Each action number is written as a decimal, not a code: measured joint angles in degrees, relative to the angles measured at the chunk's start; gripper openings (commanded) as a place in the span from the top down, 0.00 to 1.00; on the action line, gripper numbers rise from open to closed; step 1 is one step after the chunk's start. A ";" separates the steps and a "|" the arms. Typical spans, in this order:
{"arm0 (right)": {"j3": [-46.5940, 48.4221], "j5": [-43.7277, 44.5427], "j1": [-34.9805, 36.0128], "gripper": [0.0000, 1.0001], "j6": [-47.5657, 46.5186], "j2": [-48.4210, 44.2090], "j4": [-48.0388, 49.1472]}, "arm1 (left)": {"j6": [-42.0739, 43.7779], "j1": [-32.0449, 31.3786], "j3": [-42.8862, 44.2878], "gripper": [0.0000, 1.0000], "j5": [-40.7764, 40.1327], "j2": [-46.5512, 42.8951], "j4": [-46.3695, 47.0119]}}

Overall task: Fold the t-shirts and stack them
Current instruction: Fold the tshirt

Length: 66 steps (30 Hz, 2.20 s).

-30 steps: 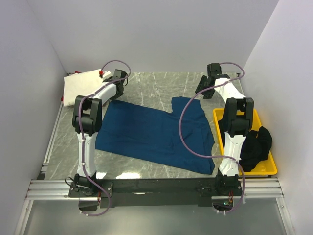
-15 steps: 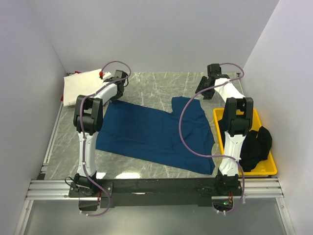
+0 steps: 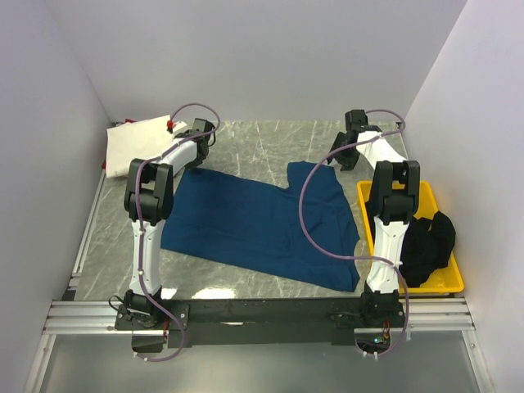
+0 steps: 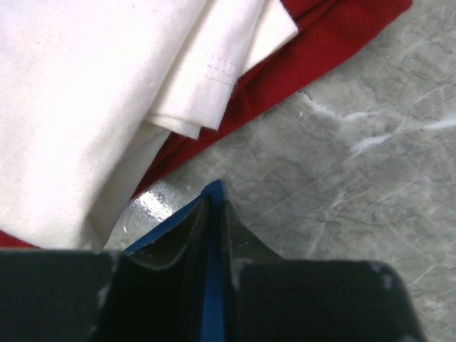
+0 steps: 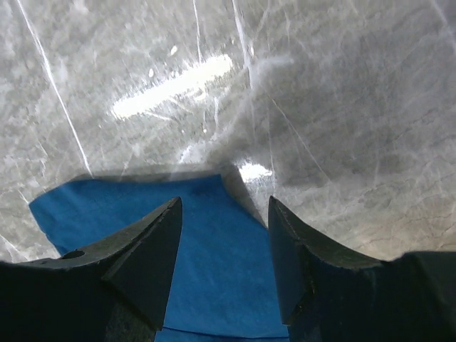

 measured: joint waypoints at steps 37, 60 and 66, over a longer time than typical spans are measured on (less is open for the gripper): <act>8.59 -2.49 -0.13 1.00 4.59 3.72 -3.93 | 2.14 2.27 -3.58 0.99 4.46 -2.19 6.08; -4.87 -0.44 0.72 1.00 4.48 -15.50 -1.64 | 4.96 3.67 -7.50 0.99 10.64 -6.21 13.25; -17.62 2.43 5.40 1.00 5.55 -26.12 0.81 | 4.87 3.76 -11.21 0.99 11.39 -9.49 15.96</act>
